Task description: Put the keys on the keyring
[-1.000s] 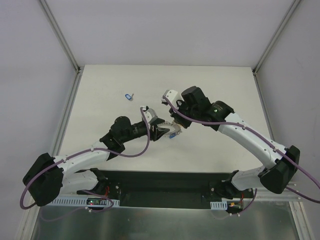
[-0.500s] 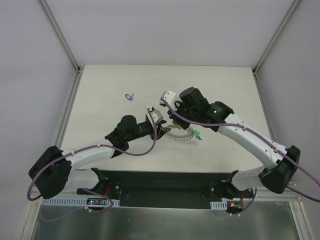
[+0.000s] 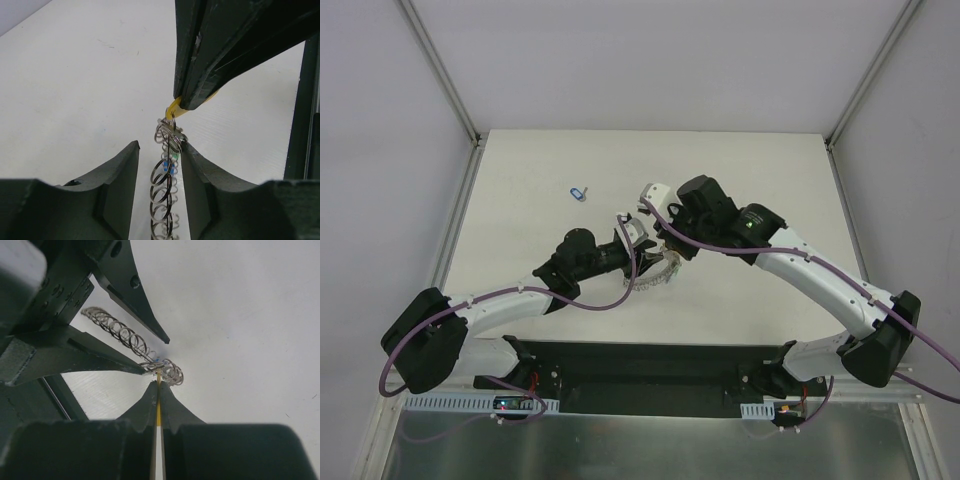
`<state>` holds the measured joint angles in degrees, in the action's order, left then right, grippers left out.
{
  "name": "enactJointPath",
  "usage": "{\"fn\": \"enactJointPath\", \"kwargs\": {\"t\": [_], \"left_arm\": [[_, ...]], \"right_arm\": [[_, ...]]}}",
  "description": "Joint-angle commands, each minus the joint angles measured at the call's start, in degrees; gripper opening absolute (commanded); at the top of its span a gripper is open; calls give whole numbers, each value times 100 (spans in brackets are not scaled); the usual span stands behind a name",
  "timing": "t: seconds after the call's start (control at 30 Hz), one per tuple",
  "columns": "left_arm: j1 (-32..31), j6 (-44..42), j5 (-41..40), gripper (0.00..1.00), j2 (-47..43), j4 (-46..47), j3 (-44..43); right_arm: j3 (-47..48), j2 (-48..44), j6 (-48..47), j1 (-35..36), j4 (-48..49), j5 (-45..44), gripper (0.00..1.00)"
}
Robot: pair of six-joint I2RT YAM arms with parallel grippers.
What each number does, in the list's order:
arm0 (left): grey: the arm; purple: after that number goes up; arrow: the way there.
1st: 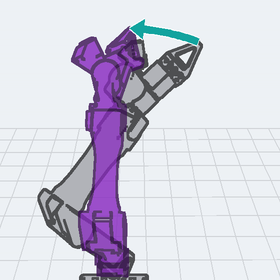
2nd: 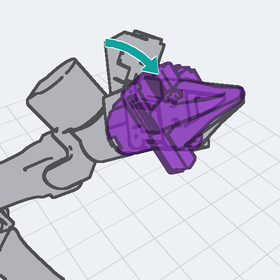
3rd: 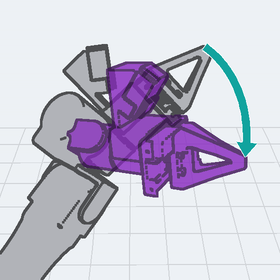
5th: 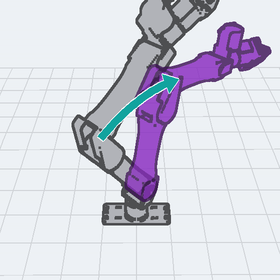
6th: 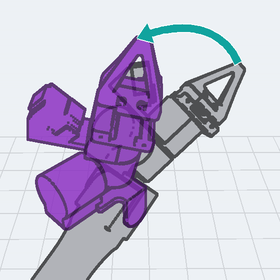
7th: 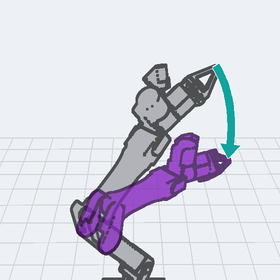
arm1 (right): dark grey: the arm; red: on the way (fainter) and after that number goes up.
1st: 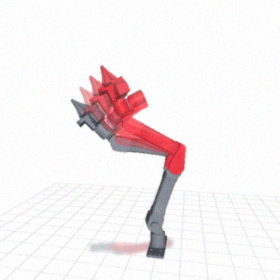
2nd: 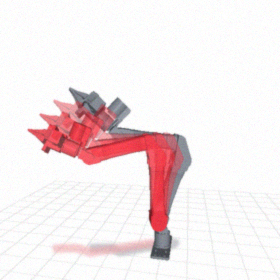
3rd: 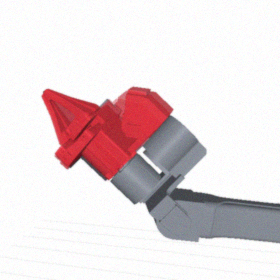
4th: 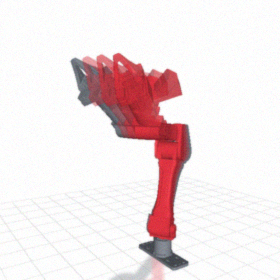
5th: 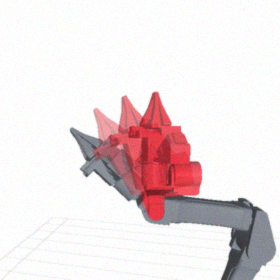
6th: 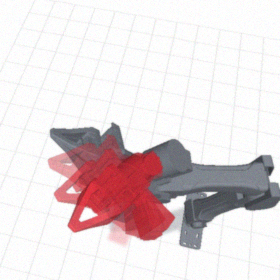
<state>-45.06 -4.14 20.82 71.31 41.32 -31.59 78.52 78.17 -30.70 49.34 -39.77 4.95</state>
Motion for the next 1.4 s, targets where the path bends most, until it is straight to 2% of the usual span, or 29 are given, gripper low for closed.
{"fn": "enactJointPath", "kwargs": {"t": [0.0,0.5,0.73,0.83,0.87,1.0,1.37], "left_arm": [[-38,-113,142,37,-12,342,-198],[-47,194,-350,31,-12,570,-163],[-47,186,-298,17,-29,614,-128],[-47,177,-227,1,-38,614,-101],[-47,168,-210,0,-73,605,-93],[-47,142,-227,0,-205,597,-31],[-47,80,-377,0,-855,324,250]], "right_arm": [[304,-144,64,58,127,-3,1],[322,-127,152,181,118,15,1],[313,-135,143,190,92,-3,1],[304,-135,117,190,75,-55,1],[287,-135,108,199,66,-90,1],[225,-162,3,164,-31,-458,1],[-302,-399,-42,-566,-31,-460,1]]}}
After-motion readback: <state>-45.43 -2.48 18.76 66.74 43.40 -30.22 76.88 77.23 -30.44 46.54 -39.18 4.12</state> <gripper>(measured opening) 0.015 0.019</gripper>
